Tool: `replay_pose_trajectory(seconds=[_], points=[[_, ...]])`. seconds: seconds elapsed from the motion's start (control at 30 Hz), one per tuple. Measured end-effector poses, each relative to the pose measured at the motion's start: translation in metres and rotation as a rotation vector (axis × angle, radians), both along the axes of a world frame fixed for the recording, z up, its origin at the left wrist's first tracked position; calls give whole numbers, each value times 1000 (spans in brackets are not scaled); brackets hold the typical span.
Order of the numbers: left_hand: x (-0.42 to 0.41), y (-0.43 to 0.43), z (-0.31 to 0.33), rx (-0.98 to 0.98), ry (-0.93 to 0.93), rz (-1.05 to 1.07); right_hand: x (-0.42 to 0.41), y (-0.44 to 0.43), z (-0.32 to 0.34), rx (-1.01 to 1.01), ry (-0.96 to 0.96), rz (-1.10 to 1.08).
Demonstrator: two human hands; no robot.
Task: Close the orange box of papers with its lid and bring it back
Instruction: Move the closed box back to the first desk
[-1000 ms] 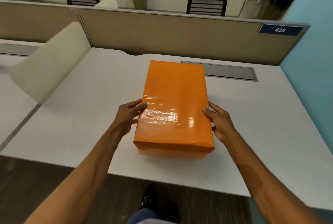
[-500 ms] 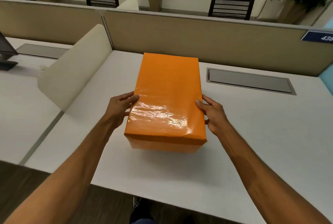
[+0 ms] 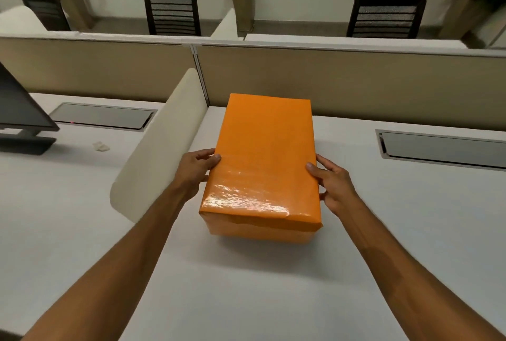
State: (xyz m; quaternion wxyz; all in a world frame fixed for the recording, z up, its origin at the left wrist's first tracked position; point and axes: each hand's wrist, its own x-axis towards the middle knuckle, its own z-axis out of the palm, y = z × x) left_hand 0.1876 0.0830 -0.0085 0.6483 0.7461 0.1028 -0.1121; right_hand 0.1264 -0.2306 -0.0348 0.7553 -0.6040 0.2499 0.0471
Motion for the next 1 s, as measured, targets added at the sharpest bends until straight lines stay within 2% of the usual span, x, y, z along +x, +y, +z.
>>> replay_pose_trajectory(seconds=[0.2,0.43,0.8,1.0], points=[[63,36,-5,78,8,-18,52,41,-3,6,13,-10],[107,59,-16,81,37,21,90,68,-13,9,21,-33],[130,60,-12,125,31,26,122,72,-17,-57,2,-10],[121,53,-5,291,-39,-4,122,69,-15,-188,-37,31]])
